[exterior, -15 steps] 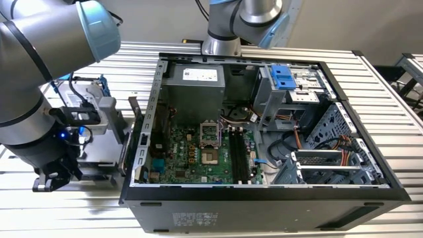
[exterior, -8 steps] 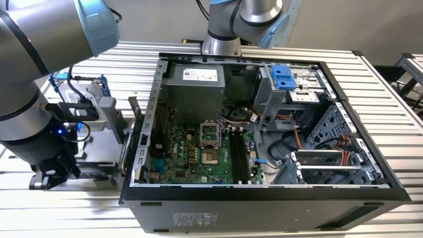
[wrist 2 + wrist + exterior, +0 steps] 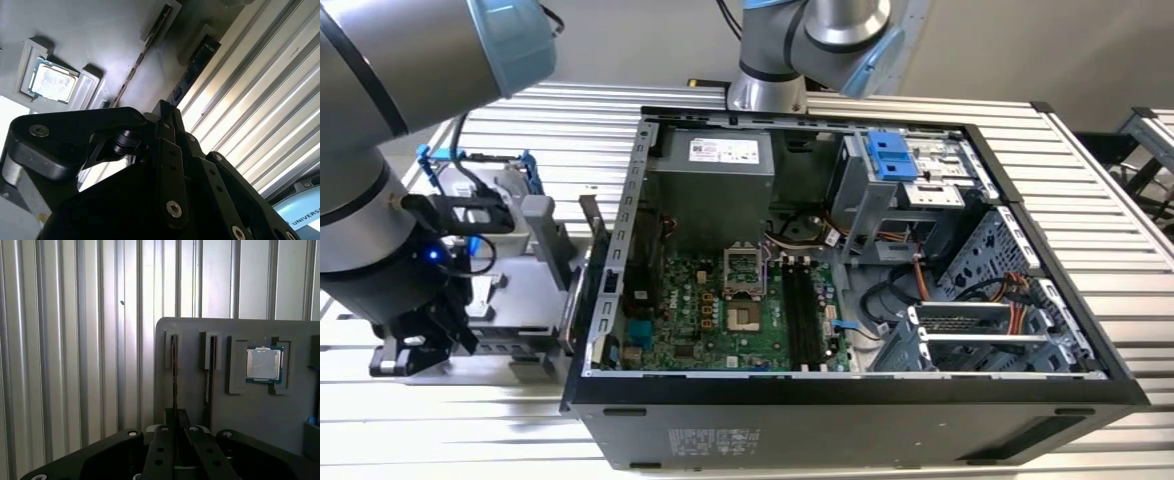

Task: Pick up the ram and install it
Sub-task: 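Pick up the ram and move it above insertion slot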

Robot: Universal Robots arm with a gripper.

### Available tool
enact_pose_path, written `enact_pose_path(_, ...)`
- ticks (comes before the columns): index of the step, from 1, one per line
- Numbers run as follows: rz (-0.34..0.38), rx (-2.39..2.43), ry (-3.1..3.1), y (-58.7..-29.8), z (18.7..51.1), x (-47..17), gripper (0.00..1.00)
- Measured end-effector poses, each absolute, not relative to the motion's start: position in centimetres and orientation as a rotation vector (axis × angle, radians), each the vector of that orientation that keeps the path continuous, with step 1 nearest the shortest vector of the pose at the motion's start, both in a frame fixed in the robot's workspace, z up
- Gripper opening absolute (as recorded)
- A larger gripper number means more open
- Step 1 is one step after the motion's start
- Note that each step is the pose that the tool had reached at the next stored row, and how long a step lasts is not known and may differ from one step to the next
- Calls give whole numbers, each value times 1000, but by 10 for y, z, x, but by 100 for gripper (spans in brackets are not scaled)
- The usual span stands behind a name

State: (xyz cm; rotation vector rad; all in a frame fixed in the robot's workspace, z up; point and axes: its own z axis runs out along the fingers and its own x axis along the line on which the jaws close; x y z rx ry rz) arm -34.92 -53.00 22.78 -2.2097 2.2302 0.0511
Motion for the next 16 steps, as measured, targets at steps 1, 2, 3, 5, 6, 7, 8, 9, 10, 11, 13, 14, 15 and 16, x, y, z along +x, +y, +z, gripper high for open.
enact_pose_path(1, 51, -2210, 2230, -530, 230, -349, 0)
enact_pose_path(2, 51, -2210, 2230, -530, 232, -349, 0)
enact_pose_path(3, 51, -2209, 2230, -530, 234, -349, 0)
enact_pose_path(5, 51, -2209, 2231, -530, 239, -349, 0)
enact_pose_path(6, 51, -2209, 2231, -530, 240, -349, 0)
enact_pose_path(7, 51, -2209, 2231, -530, 242, -349, 0)
enact_pose_path(8, 51, -2209, 2231, -530, 243, -349, 0)
enact_pose_path(9, 51, -2209, 2231, -530, 245, -349, 0)
enact_pose_path(10, 51, -2208, 2231, -530, 246, -349, 0)
enact_pose_path(11, 51, -2208, 2232, -530, 247, -349, 0)
enact_pose_path(13, 50, -2207, 2234, -530, 249, -349, 0)
enact_pose_path(14, 49, -2207, 2235, -530, 250, -349, 0)
enact_pose_path(15, 48, -2207, 2236, -530, 250, -349, 0)
enact_pose_path(16, 46, -2206, 2239, -530, 257, -349, 0)
